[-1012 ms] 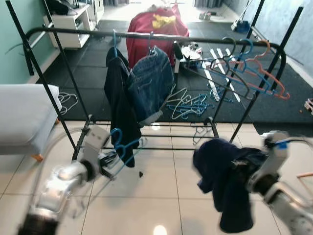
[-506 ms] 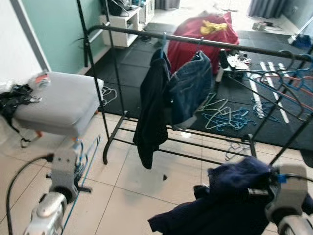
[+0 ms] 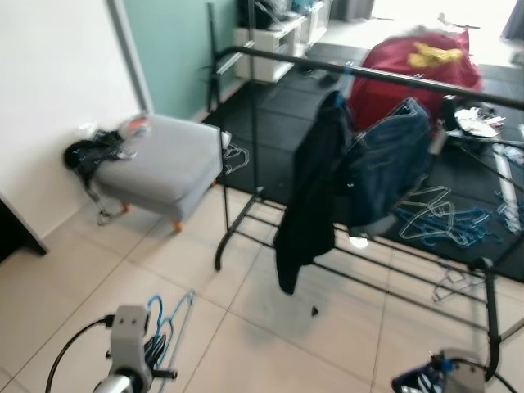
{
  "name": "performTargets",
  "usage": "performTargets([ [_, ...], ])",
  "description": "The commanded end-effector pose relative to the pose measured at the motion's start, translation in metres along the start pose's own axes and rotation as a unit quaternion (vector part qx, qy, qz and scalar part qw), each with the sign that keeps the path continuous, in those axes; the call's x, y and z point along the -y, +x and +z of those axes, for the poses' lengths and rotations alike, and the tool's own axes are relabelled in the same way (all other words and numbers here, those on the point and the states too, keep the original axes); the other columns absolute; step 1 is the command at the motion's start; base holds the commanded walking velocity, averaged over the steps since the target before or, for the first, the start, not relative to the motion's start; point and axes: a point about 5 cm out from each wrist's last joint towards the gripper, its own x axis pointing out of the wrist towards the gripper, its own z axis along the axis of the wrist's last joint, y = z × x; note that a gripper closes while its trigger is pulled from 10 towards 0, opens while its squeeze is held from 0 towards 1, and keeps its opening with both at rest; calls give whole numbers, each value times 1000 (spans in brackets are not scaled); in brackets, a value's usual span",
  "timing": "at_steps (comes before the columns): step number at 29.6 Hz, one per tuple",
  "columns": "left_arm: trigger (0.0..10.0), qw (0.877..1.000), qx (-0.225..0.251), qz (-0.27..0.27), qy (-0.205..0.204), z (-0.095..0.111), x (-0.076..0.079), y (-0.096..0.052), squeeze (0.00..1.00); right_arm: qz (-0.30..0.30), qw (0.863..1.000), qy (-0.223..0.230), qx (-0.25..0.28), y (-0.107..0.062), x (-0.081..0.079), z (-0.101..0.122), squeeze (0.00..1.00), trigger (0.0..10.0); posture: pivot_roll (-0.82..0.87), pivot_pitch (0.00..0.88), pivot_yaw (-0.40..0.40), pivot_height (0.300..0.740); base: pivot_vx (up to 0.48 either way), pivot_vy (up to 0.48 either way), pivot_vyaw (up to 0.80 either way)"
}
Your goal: Hang hanger
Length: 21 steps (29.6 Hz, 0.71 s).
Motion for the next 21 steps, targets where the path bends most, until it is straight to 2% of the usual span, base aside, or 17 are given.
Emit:
performTargets([
  [1,10000,999,-4,-25,-22,-7,-1,-1,0,-6,999,42,-1,-2,9,-10,0,10000,-36,99,-11,740,0,0,663],
  [11,10000,999,-3,-41,-16,-4,-1,2,0,4,999,49,8,4,11,-12,0,10000,-49,101,-8,740,0,0,663],
  [21,10000,998,23,-58,-22,7,1,4,0,19,998,57,16,9,10,-13,0,10000,-9,131,-10,740,0,0,663],
])
